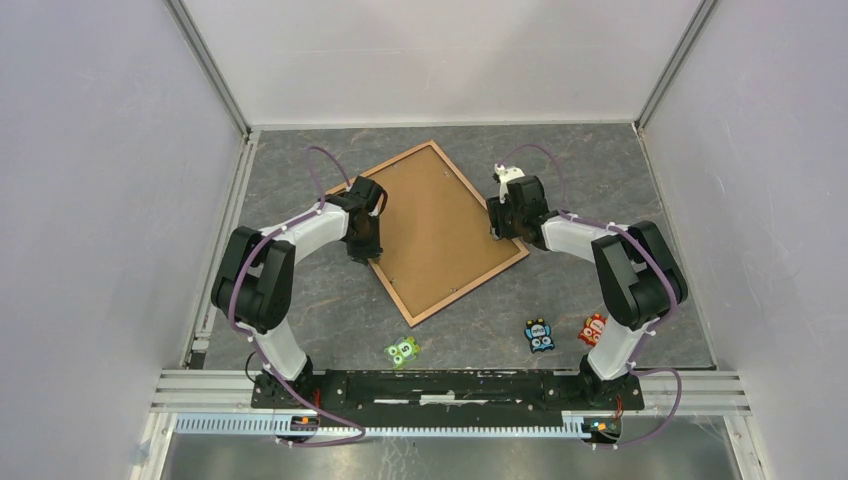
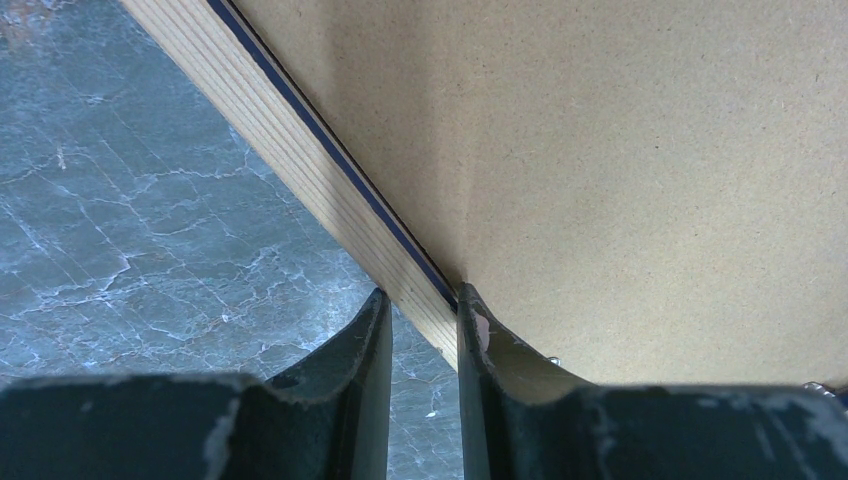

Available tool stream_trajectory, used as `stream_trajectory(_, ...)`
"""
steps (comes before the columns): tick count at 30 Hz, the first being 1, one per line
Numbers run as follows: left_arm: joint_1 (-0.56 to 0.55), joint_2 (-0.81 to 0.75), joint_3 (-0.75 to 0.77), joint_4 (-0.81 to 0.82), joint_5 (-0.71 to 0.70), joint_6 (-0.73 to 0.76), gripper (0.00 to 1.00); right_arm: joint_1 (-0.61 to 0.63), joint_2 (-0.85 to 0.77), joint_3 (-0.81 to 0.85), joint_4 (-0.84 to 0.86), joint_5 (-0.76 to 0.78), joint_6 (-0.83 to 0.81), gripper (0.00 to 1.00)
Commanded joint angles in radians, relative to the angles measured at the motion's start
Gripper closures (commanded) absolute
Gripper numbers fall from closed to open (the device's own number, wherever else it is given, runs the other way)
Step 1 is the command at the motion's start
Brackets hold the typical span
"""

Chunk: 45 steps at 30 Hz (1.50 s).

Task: Put the photo into the frame
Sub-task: Install the photo frame at the center of the board.

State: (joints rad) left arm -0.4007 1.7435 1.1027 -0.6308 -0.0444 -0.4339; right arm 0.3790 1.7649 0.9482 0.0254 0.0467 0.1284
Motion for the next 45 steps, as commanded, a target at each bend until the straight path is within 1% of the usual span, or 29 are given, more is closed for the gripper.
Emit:
stream_trajectory(1,-0.018,0.01,0.0,-0.044,0.02,0.121,0.98,0.003,0.028,0.033,0.004,0.033,-0.017,0.41)
stream_trajectory(9,-0.017,0.012,-0.001,-0.043,0.021,0.121,0.98,0.003,0.059,0.052,-0.001,0.047,-0.013,0.43)
stream_trajectory(11,-0.017,0.012,-0.001,-0.044,0.023,0.121,0.98,0.004,0.06,0.05,0.001,0.05,-0.013,0.45)
stream_trajectory(15,-0.018,0.016,0.0,-0.044,0.026,0.121,0.98,0.004,0.061,0.059,-0.016,0.049,-0.021,0.63)
stream_trajectory(25,-0.018,0.016,0.002,-0.045,0.021,0.121,0.98,0.004,0.061,0.045,0.009,0.014,-0.028,1.0)
stream_trajectory(31,-0.008,0.03,0.014,-0.051,-0.002,0.102,0.98,0.004,0.012,-0.002,0.038,-0.037,-0.009,1.0)
stream_trajectory(33,0.023,0.046,0.029,-0.061,0.029,0.062,0.98,0.004,-0.001,-0.019,0.052,-0.058,0.01,1.0)
stream_trajectory(35,0.06,0.059,0.045,-0.055,0.09,0.017,0.98,0.004,-0.007,-0.033,0.065,-0.078,0.033,1.0)
stream_trajectory(40,0.094,0.098,0.142,-0.076,0.056,-0.07,0.98,0.01,-0.043,-0.102,0.124,-0.113,0.128,1.0)
stream_trajectory(41,0.1,0.109,0.156,-0.073,0.057,-0.085,0.97,0.021,-0.057,-0.122,0.132,-0.109,0.151,1.0)
stream_trajectory(42,0.106,0.119,0.173,-0.069,0.056,-0.094,0.96,0.036,-0.071,-0.142,0.135,-0.095,0.169,1.0)
stream_trajectory(43,0.108,0.138,0.194,-0.07,0.049,-0.101,0.92,0.058,-0.09,-0.161,0.138,-0.081,0.184,1.0)
stream_trajectory(45,0.11,0.168,0.232,-0.072,0.047,-0.105,0.9,0.099,-0.129,-0.212,0.138,-0.029,0.197,1.0)
